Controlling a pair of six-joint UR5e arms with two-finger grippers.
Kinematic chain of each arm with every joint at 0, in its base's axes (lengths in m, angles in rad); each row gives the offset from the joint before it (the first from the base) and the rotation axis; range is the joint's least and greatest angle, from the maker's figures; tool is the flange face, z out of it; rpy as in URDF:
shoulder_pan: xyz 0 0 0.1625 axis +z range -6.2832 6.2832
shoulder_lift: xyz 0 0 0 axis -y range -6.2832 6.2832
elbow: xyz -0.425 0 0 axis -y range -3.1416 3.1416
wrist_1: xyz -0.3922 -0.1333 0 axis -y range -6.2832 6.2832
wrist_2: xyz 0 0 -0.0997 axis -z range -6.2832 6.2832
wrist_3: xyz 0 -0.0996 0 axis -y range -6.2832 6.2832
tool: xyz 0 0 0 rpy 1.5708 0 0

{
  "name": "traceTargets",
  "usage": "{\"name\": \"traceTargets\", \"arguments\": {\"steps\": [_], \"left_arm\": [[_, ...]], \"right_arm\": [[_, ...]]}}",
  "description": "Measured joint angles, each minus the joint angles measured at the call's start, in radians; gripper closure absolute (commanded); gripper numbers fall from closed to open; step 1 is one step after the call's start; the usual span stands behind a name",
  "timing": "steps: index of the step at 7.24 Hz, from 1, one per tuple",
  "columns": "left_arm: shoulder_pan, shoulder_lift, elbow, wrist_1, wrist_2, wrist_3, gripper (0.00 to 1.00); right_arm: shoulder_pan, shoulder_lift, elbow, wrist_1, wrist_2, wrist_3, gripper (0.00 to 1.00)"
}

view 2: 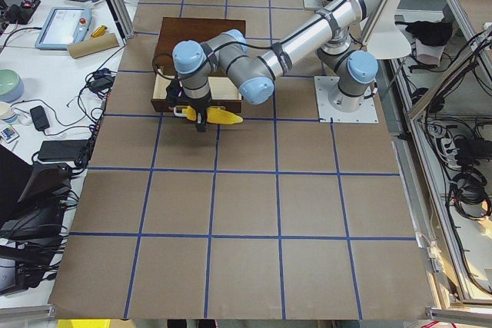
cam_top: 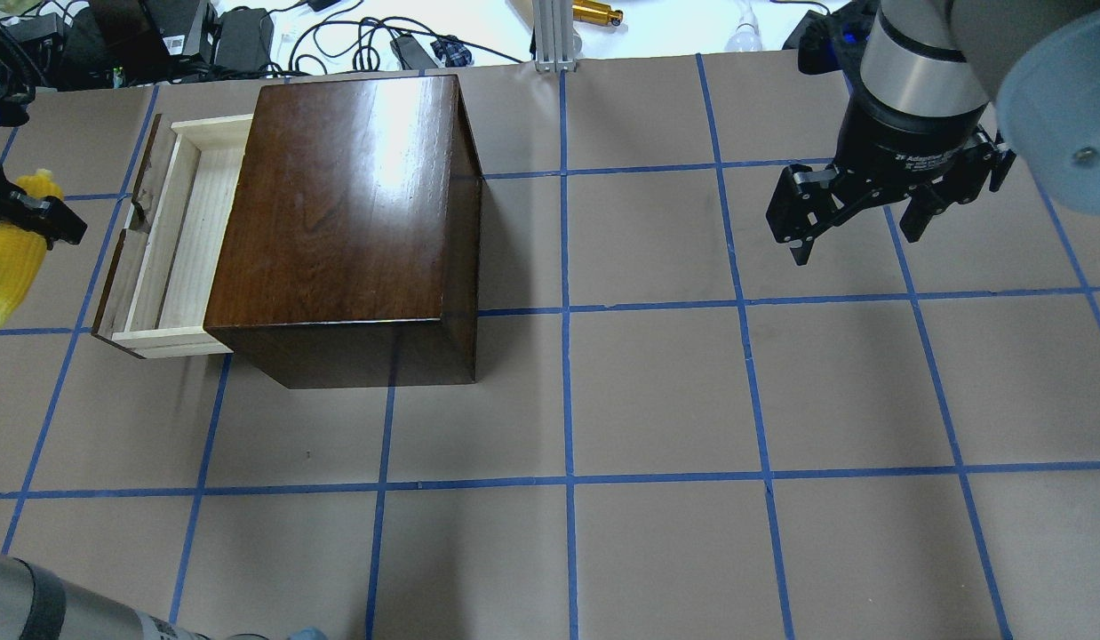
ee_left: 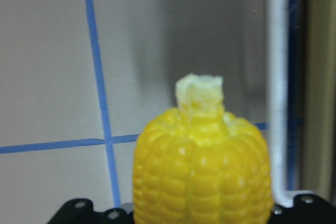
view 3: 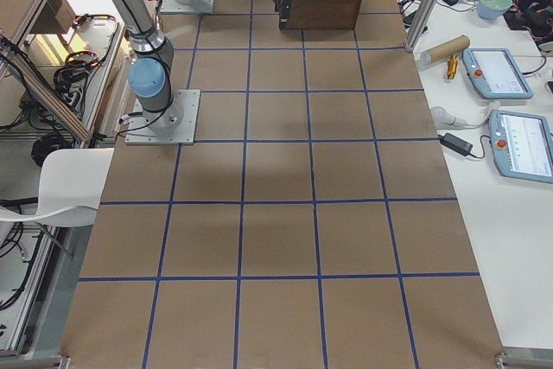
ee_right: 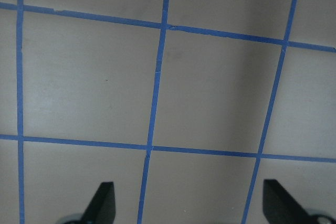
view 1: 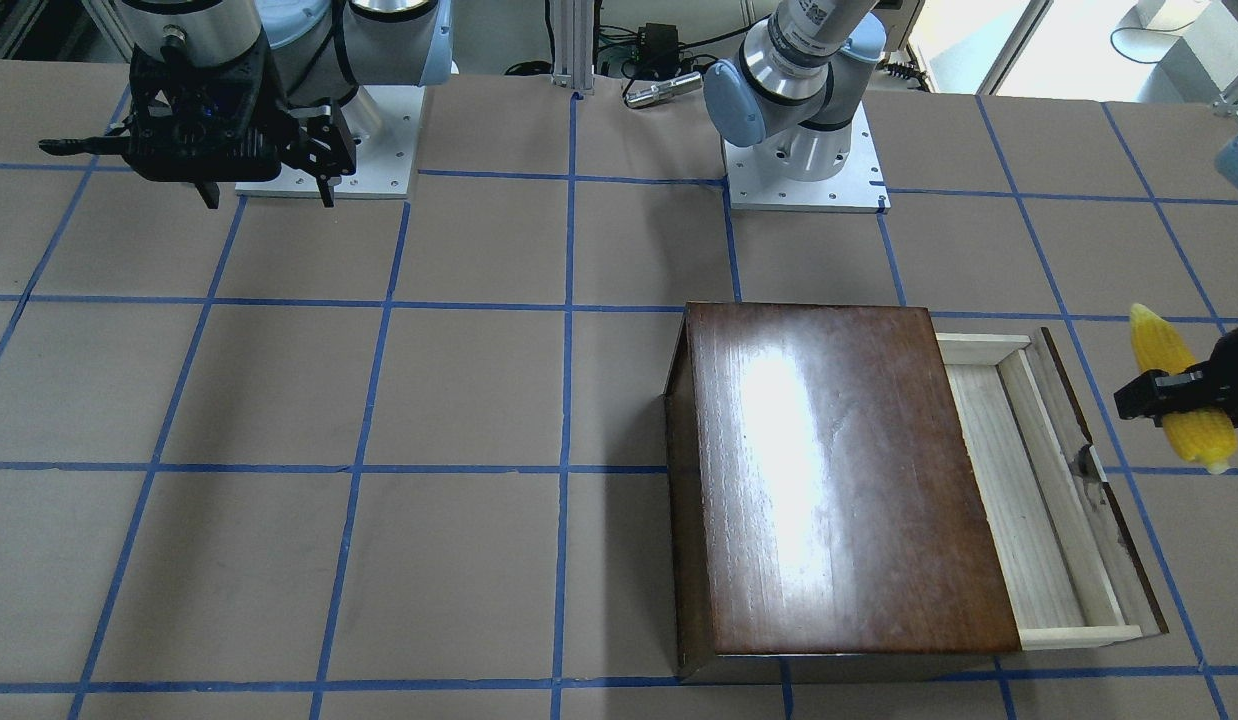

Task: Open drawer and put corn inside
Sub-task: 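Lift the corn with the left gripper and carry it over the drawer, then lower the corn into the drawer and open the left gripper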

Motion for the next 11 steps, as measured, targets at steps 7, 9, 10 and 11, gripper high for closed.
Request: {"name": "traceTargets", "arguments": {"steps": [7,9,10,11], "left_arm": [[-0.213,0.019,0.005,-0.036,-0.022,-0.249,0.00],[-0.211,0.017,0.003,-0.034,-0.020,-0.243,0.00],[-0.211,0.016,0.004,-0.036,-0.019,-0.243,0.00],[-0.211,0.016,0.007,-0.040,-0.018,-0.244,0.00]], "right_arm": [[0.000,0.000,0.000,0.000,0.000,-0.001,0.00],[0.000,0.000,0.000,0.000,-0.001,0.000,0.00],[0.000,0.000,0.000,0.000,-0.001,0.000,0.00],[0.000,0.000,0.000,0.000,-0.001,0.001,0.00]]}}
